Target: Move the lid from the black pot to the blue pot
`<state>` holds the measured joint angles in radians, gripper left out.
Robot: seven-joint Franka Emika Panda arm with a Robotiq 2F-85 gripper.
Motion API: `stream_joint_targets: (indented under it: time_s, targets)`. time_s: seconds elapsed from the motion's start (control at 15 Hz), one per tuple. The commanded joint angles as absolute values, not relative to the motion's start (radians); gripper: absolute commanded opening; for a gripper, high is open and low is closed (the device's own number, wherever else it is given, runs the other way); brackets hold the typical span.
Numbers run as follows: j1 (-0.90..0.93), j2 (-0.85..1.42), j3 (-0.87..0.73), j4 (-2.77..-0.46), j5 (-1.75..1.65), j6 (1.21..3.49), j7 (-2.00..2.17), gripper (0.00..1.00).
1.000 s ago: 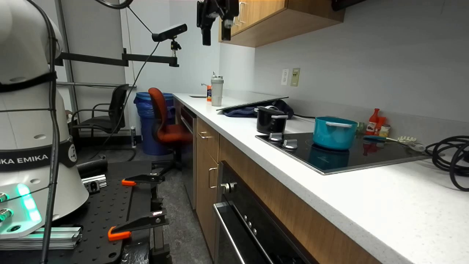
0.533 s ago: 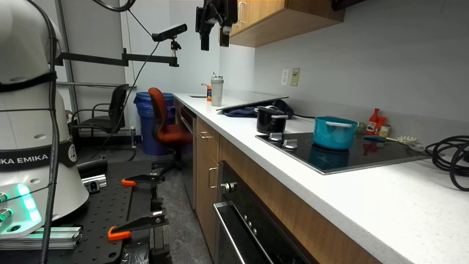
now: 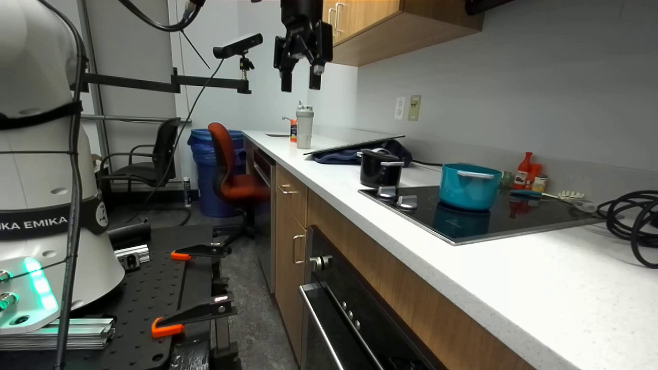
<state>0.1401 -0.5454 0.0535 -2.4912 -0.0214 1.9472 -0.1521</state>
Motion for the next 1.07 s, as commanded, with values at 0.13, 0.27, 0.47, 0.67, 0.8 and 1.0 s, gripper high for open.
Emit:
stream_joint_targets:
  time_s: [0.13,0.27,0.47,0.67,0.8,1.0]
  targets:
    - [0.152,-0.488,0.07,-2.525,0.008,2.148,-0.13,1.0]
    - [0.149,-0.467,0.072,-2.534,0.006,2.21,-0.121,1.0]
    - [0.145,-0.429,0.074,-2.533,0.008,2.301,-0.094,1.0]
    - [0.145,-0.395,0.081,-2.525,0.011,2.383,-0.06,1.0]
    - [0.144,-0.377,0.093,-2.523,0.003,2.432,-0.03,1.0]
    - [0.151,-0.363,0.11,-2.522,0.004,2.474,-0.003,1.0]
